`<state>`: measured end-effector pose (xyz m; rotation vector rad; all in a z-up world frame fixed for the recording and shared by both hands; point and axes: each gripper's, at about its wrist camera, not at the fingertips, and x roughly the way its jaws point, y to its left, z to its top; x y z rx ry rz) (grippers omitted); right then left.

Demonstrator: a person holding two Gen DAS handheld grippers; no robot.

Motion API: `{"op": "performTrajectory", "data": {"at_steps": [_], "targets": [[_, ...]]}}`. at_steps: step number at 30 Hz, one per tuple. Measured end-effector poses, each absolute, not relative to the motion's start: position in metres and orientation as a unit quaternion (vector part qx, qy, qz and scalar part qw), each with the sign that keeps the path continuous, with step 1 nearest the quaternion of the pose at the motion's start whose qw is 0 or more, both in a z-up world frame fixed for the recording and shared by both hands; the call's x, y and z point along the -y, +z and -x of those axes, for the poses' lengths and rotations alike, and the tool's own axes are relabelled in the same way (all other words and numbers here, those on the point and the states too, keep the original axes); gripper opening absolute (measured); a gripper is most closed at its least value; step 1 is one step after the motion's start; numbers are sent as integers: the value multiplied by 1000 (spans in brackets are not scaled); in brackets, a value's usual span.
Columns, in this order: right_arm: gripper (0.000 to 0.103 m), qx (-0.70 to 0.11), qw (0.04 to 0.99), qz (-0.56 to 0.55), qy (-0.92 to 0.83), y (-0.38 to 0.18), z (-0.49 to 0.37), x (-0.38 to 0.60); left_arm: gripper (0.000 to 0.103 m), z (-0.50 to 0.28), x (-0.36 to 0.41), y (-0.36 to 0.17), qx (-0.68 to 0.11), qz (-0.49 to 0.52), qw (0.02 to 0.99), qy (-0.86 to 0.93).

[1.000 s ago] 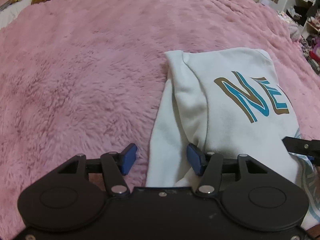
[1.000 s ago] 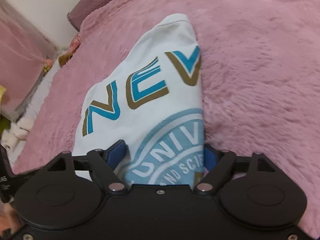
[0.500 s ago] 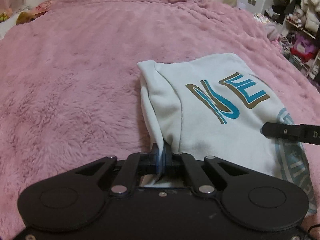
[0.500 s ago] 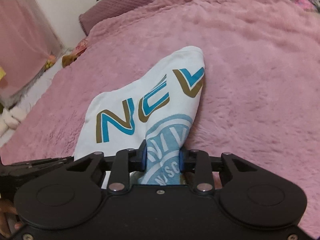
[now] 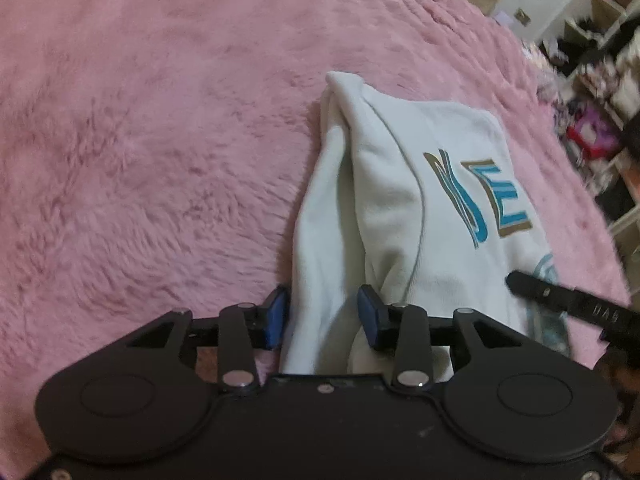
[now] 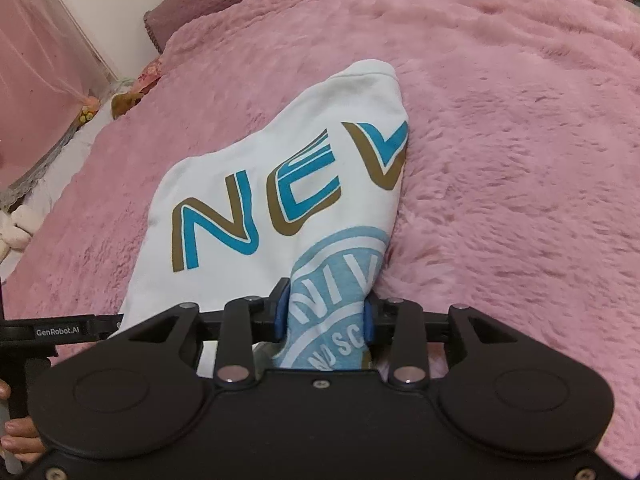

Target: Fold small clothes

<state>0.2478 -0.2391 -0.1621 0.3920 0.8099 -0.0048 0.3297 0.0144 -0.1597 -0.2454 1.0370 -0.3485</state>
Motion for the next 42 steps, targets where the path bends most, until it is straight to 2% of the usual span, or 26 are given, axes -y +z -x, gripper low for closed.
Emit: {"op": "performTrajectory", "data": {"at_steps": [5,12,18,24,26,27,30,33,42], "targets": [[31,-391,897,-207,-1,-164,-244,245,38,-330,-18,-161,-492,134,844,-169],[33,-396,897,-195,-1,-164,-246,242,41,-341,-65,-176,-491,297,793,-203],[34,-401,896,-191,-2,-165,-247,243,42,-343,-38,-171,-494,237,798,-252],[37,-403,895,-192,2,-166,-249,243,43,-346,-83,-179,-471,372,755,-264],[37,-402,896,-190,1,-167,-249,243,49,-344,-91,-176,-450,401,744,-287],[38,-402,896,-189,0,-167,-249,242,55,-344,-91,-174,-447,401,744,-293],[38,-402,896,-189,1,-167,-249,242,56,-346,-79,-174,-477,351,758,-274],[39,-404,895,-190,2,-167,-250,242,57,-354,-69,-182,-498,352,735,-298],[45,-407,893,-192,4,-171,-251,242,67,-341,-32,-168,-495,218,789,-291]]}}
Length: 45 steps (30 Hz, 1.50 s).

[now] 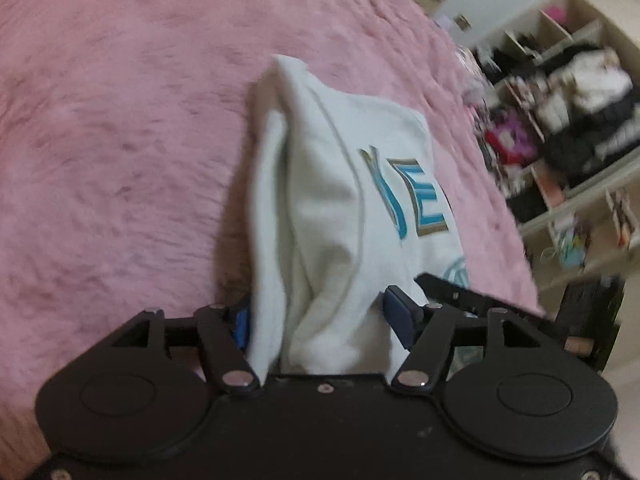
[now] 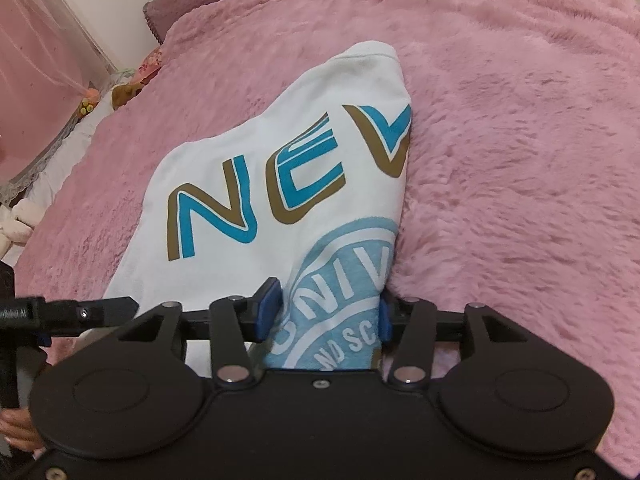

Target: Fold small clothes

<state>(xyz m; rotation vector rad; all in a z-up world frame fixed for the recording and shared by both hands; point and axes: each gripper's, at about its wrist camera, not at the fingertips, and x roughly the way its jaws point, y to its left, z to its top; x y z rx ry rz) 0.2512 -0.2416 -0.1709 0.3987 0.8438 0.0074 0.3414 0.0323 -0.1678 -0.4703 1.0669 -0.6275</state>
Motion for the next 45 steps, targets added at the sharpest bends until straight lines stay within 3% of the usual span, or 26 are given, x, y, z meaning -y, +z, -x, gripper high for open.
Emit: {"op": "performTrajectory", "data": {"at_steps": [4,6,8,9,10,13,15,26,29,31,36,41,45], "targets": [[47,-406,897,-178,4,-171,-252,237,75,-343,-15,-172,-495,179,802,-284],[42,-400,902,-162,4,-170,-250,231,72,-349,-15,-181,-500,191,798,-277],[33,-388,909,-152,3,-167,-247,229,62,-351,-18,-180,-499,200,797,-276],[29,-382,912,-149,2,-165,-245,228,46,-351,-18,-177,-495,200,802,-269],[27,-377,914,-149,3,-163,-244,227,40,-345,-27,-176,-492,200,806,-262],[25,-356,924,-139,4,-149,-236,222,24,-332,-32,-165,-469,214,819,-251],[25,-346,930,-126,4,-136,-232,217,23,-319,-39,-155,-455,241,819,-253],[25,-377,912,-159,15,-104,-160,247,23,-230,-19,-122,-453,255,817,-249],[34,-423,895,-142,1,-129,-139,253,25,-207,-2,-141,-496,218,807,-235],[47,-426,899,-100,-28,-143,-126,251,40,-199,14,-163,-511,167,817,-209],[43,-372,925,-26,-70,-114,-86,218,57,-180,28,-143,-480,86,858,-163],[30,-340,938,-11,-57,-91,-66,205,56,-139,37,-107,-415,-20,903,-109],[23,-363,929,-45,-52,-100,-66,207,57,-118,36,-95,-371,17,921,-118]]}}
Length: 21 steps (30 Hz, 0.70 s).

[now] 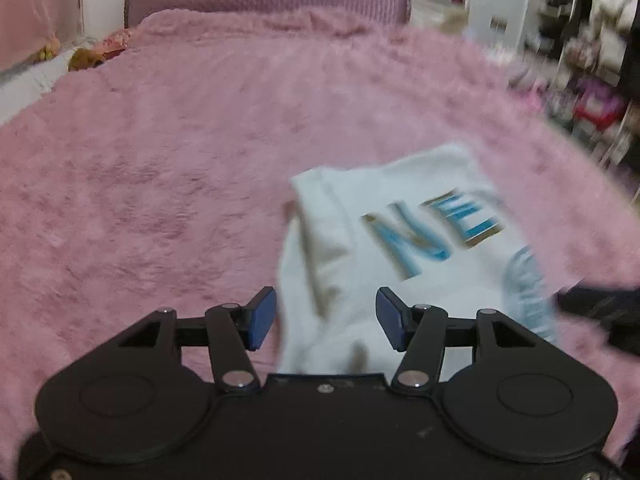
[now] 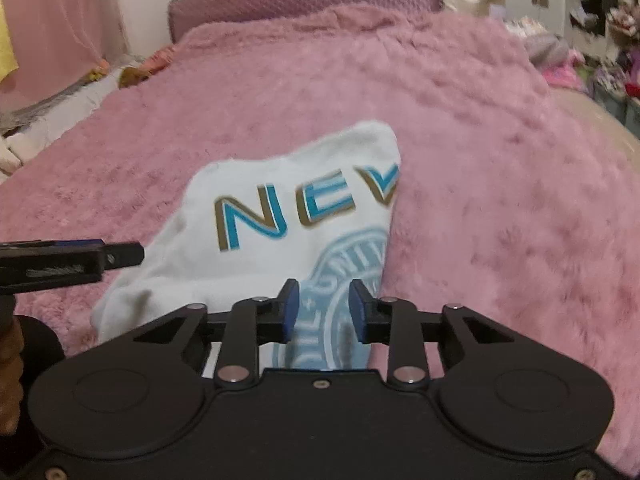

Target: Fold small clothes

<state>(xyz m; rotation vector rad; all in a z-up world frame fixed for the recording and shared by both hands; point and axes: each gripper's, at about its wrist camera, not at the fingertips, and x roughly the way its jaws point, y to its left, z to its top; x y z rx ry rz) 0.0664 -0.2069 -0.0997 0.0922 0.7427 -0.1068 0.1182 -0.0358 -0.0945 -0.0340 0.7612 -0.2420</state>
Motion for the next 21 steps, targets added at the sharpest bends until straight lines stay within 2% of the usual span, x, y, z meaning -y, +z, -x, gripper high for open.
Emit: {"op": "performTrajectory", "data": {"at_steps": [2,4,6,8,10,12,19,21], "targets": [[23,-385,920,-46,-63,-115,-65,205,58,-113,37,-105,-380,35,914,-141],[23,-422,900,-80,-76,-145,-71,211,60,-122,43,-133,-433,38,888,-151],[23,-446,881,-137,-79,-172,-69,229,63,-127,48,-165,-465,3,876,-124],[22,-449,877,-154,-76,-171,-65,235,64,-118,58,-174,-459,-55,877,-127],[22,-447,880,-141,-78,-159,-62,232,64,-110,70,-170,-449,-101,880,-120],[22,-431,888,-142,-78,-147,-56,229,64,-107,71,-158,-442,-105,885,-107],[22,-384,913,-115,-78,-122,-90,229,63,-139,64,-104,-353,-36,932,-77],[22,-375,917,-115,-76,-127,-111,232,63,-163,67,-108,-344,-19,936,-77]]}}
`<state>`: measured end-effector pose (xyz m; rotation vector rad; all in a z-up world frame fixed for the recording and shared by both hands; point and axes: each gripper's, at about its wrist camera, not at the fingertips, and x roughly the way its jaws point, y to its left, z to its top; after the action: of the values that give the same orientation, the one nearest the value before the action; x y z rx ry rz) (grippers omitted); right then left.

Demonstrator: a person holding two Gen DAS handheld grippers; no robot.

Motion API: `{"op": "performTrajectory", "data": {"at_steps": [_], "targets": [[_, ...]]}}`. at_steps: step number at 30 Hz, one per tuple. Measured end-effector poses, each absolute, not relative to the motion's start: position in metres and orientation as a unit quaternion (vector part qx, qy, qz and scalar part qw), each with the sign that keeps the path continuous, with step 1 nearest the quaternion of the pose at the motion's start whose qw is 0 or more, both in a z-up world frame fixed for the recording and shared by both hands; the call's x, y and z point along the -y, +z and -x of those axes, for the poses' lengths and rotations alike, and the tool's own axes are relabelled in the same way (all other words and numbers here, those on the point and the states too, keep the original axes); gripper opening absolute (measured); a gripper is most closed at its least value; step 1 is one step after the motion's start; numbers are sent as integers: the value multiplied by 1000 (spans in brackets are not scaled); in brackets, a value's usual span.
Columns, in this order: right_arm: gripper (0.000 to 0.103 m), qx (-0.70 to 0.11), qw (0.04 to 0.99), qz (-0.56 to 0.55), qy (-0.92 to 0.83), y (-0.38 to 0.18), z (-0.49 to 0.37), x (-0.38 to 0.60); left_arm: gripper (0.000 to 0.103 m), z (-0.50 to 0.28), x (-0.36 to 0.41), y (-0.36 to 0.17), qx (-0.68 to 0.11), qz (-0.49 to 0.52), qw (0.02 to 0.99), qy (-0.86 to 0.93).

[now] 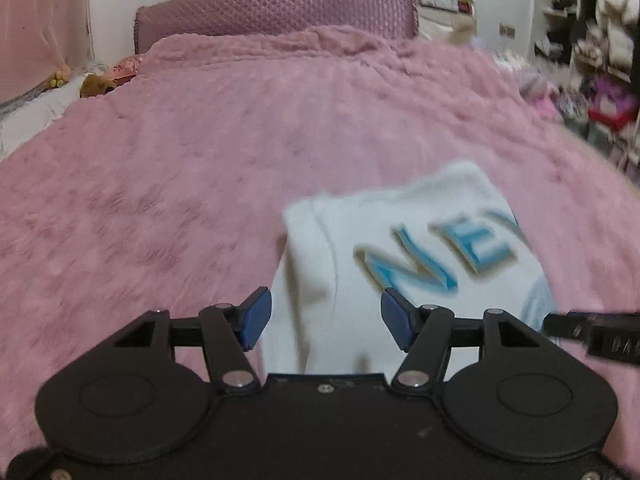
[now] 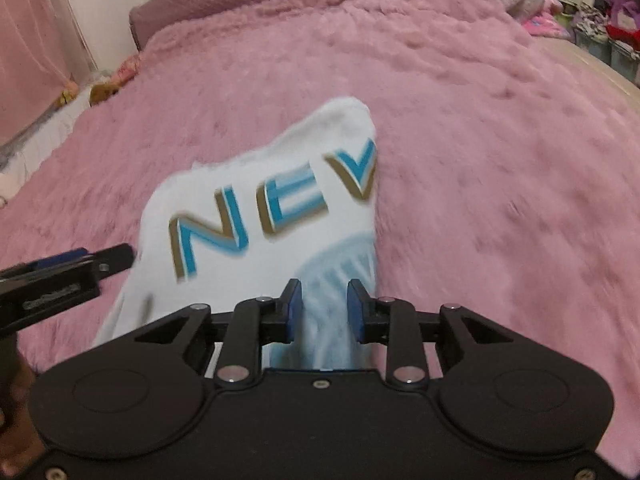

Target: Fold small clothes

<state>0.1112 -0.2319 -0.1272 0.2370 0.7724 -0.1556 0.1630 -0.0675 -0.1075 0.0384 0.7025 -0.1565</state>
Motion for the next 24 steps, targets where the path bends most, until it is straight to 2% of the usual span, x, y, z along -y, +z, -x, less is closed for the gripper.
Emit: {"op": "performTrajectory", "data": {"at_steps": [2,4,7,9,11,13,16,19,24], "targets": [[22,-397,908,-104,-87,-144,-132,233,63,-188,74,-125,-363,-13,929,-72],[22,-416,899,-95,-98,-166,-140,237,72,-221,83,-169,-416,-27,907,-64],[22,-404,907,-72,-101,-169,-133,230,77,-231,62,-201,-413,52,906,-81],[24,-404,908,-55,-97,-155,-126,223,77,-226,54,-193,-414,68,904,-89],[35,-406,906,-72,-96,-141,-117,221,77,-224,52,-178,-428,65,897,-82],[62,-405,906,-86,-95,-129,-105,218,75,-218,42,-162,-435,59,896,-68],[75,-394,911,-68,-101,-110,-81,203,75,-189,38,-129,-422,38,903,-71],[75,-401,908,-49,-108,-99,-62,191,75,-153,35,-101,-405,0,911,-79],[75,-412,902,-49,-116,-85,-22,170,75,-114,35,-84,-437,-60,891,-110]]}}
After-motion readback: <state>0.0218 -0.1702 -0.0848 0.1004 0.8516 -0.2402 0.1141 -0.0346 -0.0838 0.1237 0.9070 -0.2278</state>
